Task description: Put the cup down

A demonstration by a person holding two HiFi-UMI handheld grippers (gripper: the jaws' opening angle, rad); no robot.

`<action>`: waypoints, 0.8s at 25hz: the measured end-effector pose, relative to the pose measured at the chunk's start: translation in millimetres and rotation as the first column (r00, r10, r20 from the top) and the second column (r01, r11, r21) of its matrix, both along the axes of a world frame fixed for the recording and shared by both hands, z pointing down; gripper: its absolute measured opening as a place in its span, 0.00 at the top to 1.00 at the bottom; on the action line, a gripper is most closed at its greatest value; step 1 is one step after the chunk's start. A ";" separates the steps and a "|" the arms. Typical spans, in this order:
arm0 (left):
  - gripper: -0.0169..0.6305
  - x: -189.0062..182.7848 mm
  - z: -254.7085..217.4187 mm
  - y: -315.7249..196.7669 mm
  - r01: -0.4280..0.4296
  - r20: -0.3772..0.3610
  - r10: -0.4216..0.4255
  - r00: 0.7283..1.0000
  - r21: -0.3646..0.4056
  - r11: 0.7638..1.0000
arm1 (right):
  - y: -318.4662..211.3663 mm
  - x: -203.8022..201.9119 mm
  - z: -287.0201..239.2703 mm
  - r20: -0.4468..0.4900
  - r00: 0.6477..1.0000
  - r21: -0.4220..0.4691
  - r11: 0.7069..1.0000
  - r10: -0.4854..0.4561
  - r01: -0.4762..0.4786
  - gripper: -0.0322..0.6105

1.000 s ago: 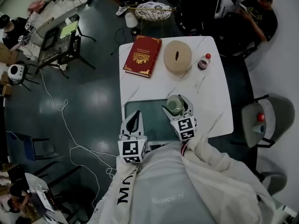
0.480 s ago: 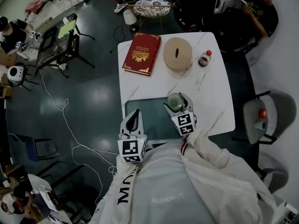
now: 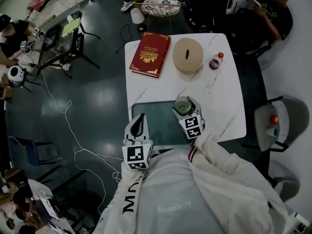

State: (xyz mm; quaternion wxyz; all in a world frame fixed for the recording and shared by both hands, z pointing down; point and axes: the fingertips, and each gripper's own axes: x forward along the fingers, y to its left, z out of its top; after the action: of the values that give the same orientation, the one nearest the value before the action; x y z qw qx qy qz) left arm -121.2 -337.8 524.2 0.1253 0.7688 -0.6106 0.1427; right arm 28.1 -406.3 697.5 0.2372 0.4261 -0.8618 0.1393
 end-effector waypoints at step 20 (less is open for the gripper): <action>0.96 -3.8 0.1 6.5 0.008 0.009 -0.008 1.000 -0.009 1.000 | -9.9 -5.6 24.3 -0.031 0.999 -0.030 0.999 -0.015 0.014 0.35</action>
State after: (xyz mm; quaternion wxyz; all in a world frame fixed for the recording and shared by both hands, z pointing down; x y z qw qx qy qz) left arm -125.0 -331.4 524.3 0.1268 0.7652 -0.6135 0.1485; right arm 22.5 -416.2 721.8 0.2580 0.4185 -0.8589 0.1435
